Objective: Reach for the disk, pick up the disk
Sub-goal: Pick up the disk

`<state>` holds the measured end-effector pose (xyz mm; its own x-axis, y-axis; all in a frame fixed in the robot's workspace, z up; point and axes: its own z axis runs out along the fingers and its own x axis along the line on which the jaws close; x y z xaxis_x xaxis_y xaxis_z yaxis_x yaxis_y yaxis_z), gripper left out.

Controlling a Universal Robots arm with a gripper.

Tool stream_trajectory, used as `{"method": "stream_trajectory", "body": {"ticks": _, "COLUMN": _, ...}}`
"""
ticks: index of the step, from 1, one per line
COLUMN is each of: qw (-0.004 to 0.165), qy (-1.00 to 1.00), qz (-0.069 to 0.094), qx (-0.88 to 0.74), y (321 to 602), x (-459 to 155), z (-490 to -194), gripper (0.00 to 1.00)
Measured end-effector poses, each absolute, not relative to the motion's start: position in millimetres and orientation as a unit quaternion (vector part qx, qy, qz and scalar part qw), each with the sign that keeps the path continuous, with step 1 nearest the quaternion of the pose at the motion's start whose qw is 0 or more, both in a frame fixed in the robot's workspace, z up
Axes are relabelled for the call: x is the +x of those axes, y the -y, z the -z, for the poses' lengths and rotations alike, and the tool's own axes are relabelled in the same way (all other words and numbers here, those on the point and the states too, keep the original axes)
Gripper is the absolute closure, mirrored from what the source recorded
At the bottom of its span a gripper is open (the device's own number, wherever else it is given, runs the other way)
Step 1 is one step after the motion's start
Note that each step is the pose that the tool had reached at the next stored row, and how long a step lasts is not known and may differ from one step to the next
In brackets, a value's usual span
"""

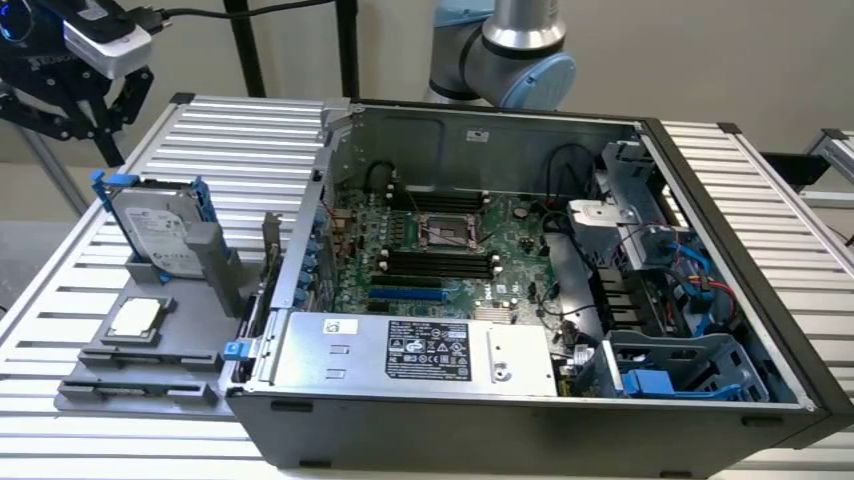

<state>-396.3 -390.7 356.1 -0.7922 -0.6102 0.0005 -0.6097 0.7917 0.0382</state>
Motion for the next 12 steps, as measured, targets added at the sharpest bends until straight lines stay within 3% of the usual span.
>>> {"method": "stream_trajectory", "body": {"ticks": 12, "qw": 0.008, "qy": 0.906, "qz": 0.017, "qx": 0.424, "y": 390.7, "x": -396.3, "z": -356.1, "gripper": 0.89}}
